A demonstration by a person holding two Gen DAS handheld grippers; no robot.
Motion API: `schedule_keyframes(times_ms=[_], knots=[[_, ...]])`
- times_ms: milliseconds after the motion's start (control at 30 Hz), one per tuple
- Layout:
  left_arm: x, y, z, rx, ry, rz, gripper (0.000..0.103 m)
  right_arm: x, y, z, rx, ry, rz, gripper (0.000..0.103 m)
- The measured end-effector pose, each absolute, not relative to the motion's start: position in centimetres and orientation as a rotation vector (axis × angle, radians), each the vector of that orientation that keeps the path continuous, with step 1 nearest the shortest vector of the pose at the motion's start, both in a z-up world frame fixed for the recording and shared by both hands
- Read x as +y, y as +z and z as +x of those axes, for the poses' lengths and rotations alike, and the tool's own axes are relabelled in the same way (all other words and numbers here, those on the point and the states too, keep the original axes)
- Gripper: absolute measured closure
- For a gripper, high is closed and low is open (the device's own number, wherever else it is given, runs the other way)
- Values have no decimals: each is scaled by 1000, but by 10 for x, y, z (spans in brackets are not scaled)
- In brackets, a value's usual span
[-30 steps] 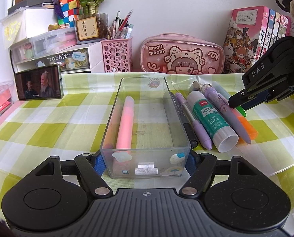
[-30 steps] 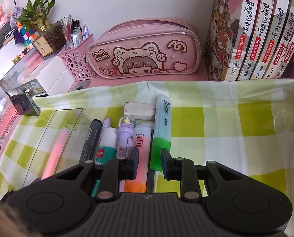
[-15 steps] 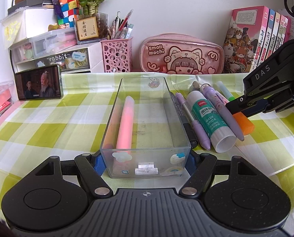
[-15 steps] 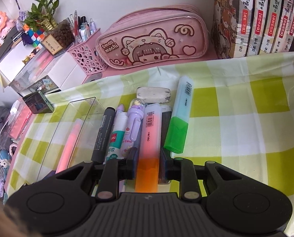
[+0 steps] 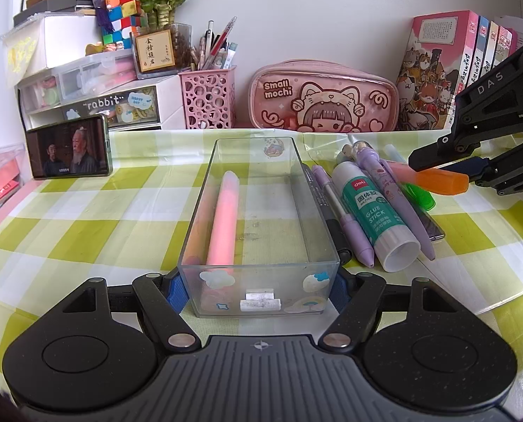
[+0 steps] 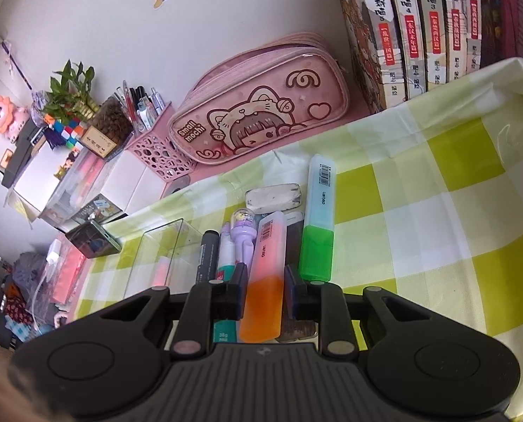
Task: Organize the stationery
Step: 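Move the right gripper to the orange highlighter and grasp it, then carry the orange highlighter into the clear box and release it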
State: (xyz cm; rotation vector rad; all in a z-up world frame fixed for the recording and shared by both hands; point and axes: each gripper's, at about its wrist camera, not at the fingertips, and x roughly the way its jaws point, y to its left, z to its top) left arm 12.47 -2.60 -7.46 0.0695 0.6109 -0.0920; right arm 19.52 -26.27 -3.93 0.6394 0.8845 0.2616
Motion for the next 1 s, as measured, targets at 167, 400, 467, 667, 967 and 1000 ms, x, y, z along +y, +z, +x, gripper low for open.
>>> schedule_keyframes(times_ms=[167,400,467,667,967,1000], knots=[[-26,-75,125,611,-92,70,30,-286,-56,194,864,263,883,77],[-26,-75,125,610,-92,70,30,-287,-51,196,851,252,889,84],[-26,-75,124,611,-92,70,30,-286,-55,196,856,268,903,84],[-26,-75,124,610,-92,72,30,-289,-52,189,812,237,926,84],[-25,-75,126,609,-91,76,30,-276,-30,177,742,274,937,85],[-29,-74,123,608,-90,78,30,-266,-27,177,751,296,912,85]])
